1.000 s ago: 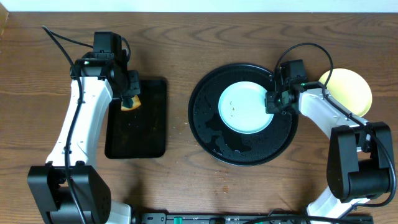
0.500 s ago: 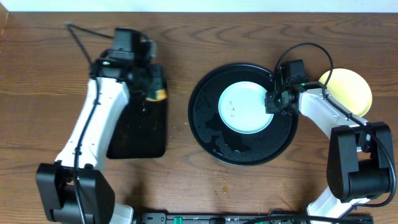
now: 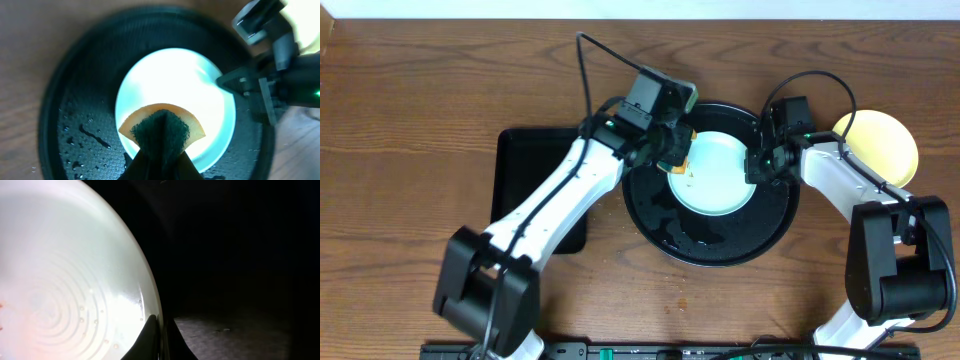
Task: Clean dirty plates on tray and stack at the side
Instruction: 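Carry the sponge with the left gripper onto the pale green plate, then scrub the pale green plate with the sponge while right gripper holds rim, then return the sponge to the black rectangular tray with the left gripper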
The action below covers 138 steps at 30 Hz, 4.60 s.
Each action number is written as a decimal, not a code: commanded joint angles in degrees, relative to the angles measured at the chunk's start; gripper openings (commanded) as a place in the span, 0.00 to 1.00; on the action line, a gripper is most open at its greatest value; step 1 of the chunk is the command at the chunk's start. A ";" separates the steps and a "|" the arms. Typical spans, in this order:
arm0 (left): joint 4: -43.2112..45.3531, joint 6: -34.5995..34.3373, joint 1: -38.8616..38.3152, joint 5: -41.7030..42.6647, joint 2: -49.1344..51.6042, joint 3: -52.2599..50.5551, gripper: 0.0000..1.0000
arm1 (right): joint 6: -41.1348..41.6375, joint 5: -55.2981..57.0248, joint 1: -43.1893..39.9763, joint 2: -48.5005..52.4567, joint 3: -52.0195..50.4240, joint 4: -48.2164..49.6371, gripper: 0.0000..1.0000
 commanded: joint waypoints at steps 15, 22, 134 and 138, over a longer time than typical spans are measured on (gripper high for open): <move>0.04 0.61 0.74 0.07 4.33 0.85 0.08 | -2.47 -5.14 0.63 -0.76 -0.17 1.25 0.14; -0.81 2.29 0.74 -0.33 6.86 0.81 0.08 | -2.82 -5.16 1.20 -0.66 -1.57 4.94 0.14; -7.52 -12.63 8.94 -9.53 -7.04 -1.44 0.08 | -2.82 -5.16 3.41 -0.66 -3.78 9.68 0.07; -16.46 -11.63 10.67 -23.41 -7.02 -2.49 0.08 | -2.82 -5.18 3.41 -0.66 -3.78 9.64 0.18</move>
